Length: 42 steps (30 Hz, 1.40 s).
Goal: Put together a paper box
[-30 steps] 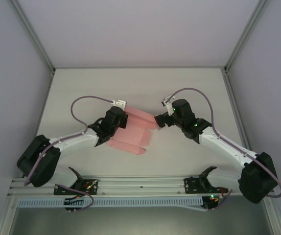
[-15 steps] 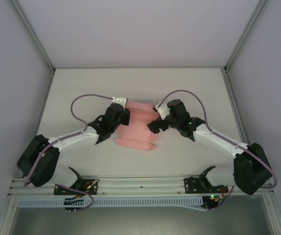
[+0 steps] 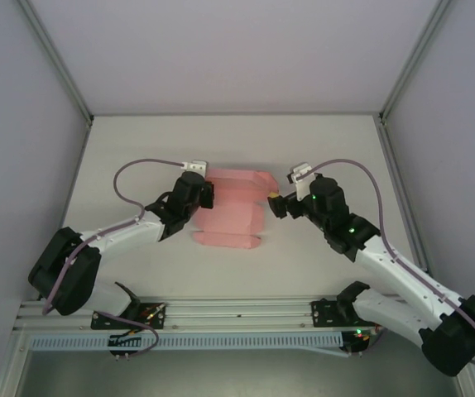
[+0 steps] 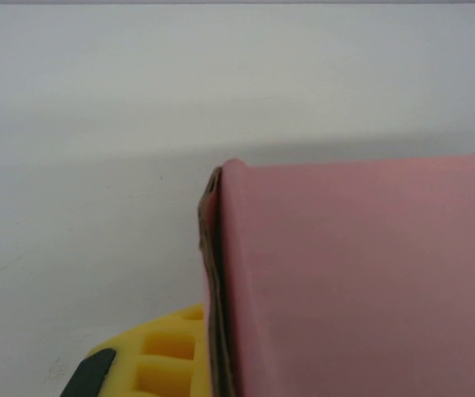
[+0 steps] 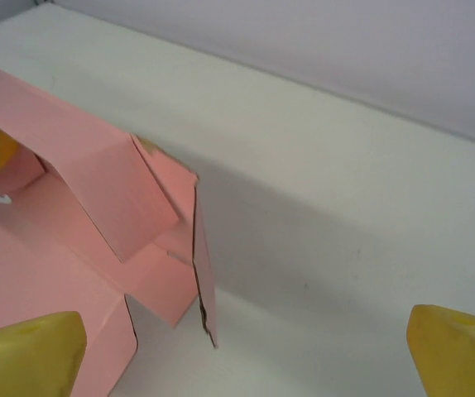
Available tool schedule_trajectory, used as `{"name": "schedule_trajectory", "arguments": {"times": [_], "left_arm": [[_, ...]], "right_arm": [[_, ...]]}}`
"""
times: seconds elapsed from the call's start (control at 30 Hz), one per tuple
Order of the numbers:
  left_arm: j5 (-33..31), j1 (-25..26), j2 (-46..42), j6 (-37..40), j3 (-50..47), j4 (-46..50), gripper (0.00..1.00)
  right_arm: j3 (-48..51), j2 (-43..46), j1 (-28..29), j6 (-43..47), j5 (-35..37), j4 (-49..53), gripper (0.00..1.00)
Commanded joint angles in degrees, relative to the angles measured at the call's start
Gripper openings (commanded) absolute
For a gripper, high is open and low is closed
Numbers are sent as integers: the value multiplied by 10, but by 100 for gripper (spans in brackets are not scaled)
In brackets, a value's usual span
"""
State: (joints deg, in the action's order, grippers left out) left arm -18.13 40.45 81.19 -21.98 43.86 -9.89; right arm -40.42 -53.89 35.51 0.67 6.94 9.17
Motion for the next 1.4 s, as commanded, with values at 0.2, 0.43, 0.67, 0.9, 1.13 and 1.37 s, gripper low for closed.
{"name": "schedule_trajectory", "arguments": {"times": [0.2,0.43,0.67,0.9,1.13,1.37], "left_arm": [[37,-6,-32,1,6,2,0],[47,-12,-48,4,-7,-6,0],[60,-12,-32,6,2,-8,0],[81,-12,-27,0,1,-14,0],[61,-13,-29,-1,-1,-6,0],[54,-23,-44,7,-12,-3,0]], "right_arm": [[-14,-112,-34,-110,88,25,100],[-12,-156,-56,-105,2,-25,100],[1,-160,-56,-106,-94,-126,100],[26,-155,-54,-109,-130,-197,100],[53,-113,-54,-105,-58,-154,100],[91,-18,-54,-112,56,-62,100]]}}
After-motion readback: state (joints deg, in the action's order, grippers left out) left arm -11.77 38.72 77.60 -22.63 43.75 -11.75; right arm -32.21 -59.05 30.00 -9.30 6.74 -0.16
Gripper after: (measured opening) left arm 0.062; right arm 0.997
